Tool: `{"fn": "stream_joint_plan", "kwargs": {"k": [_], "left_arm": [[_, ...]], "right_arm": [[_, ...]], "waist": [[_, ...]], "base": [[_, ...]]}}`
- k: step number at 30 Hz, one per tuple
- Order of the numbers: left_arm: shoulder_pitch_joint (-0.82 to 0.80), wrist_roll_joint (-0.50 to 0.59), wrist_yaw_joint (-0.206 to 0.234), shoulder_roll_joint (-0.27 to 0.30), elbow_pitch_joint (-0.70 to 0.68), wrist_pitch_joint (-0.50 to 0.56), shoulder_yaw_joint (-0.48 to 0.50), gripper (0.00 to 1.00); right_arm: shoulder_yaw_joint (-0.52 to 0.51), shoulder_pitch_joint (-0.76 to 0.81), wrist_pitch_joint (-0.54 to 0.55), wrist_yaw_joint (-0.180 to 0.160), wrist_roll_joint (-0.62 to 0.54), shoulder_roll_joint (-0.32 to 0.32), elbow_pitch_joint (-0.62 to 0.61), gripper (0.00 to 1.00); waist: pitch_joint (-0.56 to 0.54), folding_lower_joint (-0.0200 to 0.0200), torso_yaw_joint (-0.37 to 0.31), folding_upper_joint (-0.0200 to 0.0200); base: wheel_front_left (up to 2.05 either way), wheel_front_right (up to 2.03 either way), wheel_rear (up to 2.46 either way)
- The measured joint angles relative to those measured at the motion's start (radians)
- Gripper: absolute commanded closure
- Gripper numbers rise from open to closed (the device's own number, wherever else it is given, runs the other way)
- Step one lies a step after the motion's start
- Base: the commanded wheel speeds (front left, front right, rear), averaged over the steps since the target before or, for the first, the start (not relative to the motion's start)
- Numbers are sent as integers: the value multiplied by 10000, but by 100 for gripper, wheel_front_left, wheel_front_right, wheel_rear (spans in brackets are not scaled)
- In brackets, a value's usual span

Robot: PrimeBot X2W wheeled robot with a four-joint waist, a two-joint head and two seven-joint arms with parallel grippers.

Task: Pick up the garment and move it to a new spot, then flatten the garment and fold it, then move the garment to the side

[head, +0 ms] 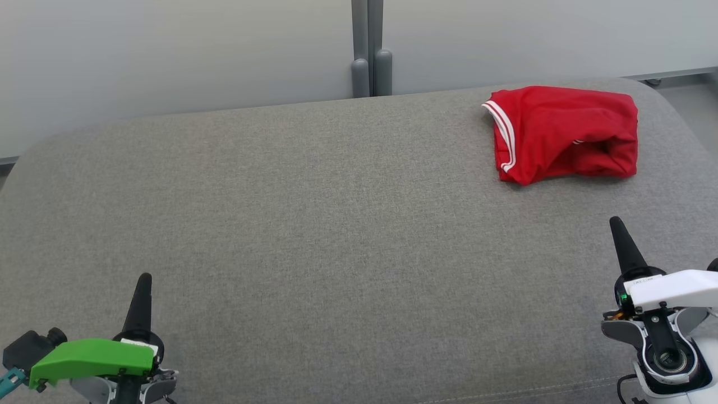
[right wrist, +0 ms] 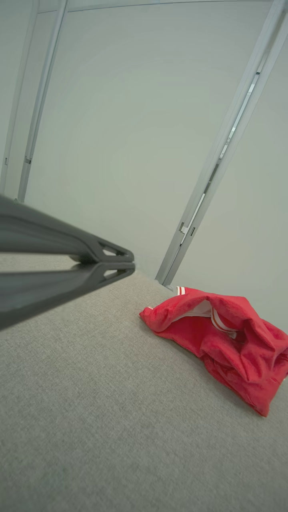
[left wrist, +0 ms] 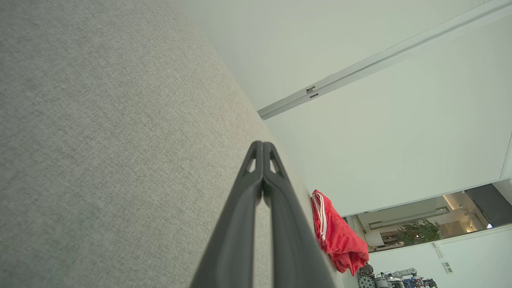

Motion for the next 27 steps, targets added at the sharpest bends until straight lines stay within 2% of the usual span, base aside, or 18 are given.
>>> {"fn": "stream_joint_plan", "kwargs": {"k": [27], "left_arm": [[-246, -2847, 165, -56, -138, 890, 393, 100]], "right_arm": [[-1078, -223, 859, 468, 3035, 765, 309, 100]], "waist": [[-2, 0, 110, 0]], "base": [[0, 0, 0]]}}
